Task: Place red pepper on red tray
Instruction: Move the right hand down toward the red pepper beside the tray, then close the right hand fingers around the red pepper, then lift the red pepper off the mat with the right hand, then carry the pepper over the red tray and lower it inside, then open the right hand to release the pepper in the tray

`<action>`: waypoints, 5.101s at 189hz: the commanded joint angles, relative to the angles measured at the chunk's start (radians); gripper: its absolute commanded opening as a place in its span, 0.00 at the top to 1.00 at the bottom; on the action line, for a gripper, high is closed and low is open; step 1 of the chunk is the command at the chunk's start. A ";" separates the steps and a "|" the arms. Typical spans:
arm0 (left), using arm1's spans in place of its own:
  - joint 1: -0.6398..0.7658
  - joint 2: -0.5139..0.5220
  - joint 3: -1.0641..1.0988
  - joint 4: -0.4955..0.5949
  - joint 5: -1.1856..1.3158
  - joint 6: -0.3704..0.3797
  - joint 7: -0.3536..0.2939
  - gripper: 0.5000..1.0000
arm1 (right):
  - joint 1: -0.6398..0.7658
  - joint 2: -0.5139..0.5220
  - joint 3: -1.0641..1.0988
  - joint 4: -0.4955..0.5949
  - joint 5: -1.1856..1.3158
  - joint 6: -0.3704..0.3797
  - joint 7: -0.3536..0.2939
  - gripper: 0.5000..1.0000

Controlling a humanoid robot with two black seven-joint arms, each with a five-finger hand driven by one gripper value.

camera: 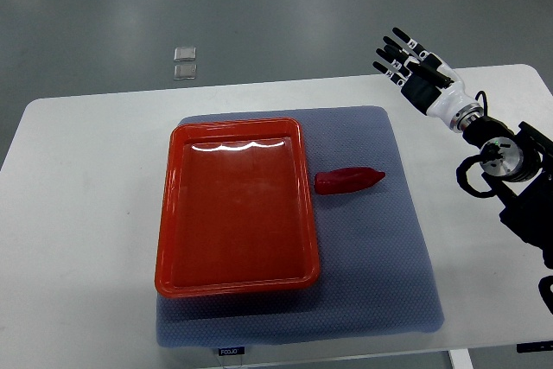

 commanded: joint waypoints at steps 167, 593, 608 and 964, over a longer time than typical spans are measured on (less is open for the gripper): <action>0.000 0.000 0.001 -0.014 0.002 -0.002 -0.005 0.00 | 0.048 -0.257 -0.419 0.380 -0.553 0.012 -0.003 0.15; 0.003 0.000 0.000 -0.014 0.002 -0.002 -0.003 0.00 | 0.083 -0.286 -0.761 0.443 -0.981 -0.373 0.071 1.00; 0.003 0.000 0.000 -0.014 0.002 -0.002 -0.003 0.00 | 0.120 -0.318 -0.753 0.445 -0.967 -0.365 0.077 1.00; 0.017 0.000 0.003 -0.029 0.002 -0.003 -0.003 0.00 | 0.266 0.202 -0.901 0.165 -0.813 -0.382 0.098 0.37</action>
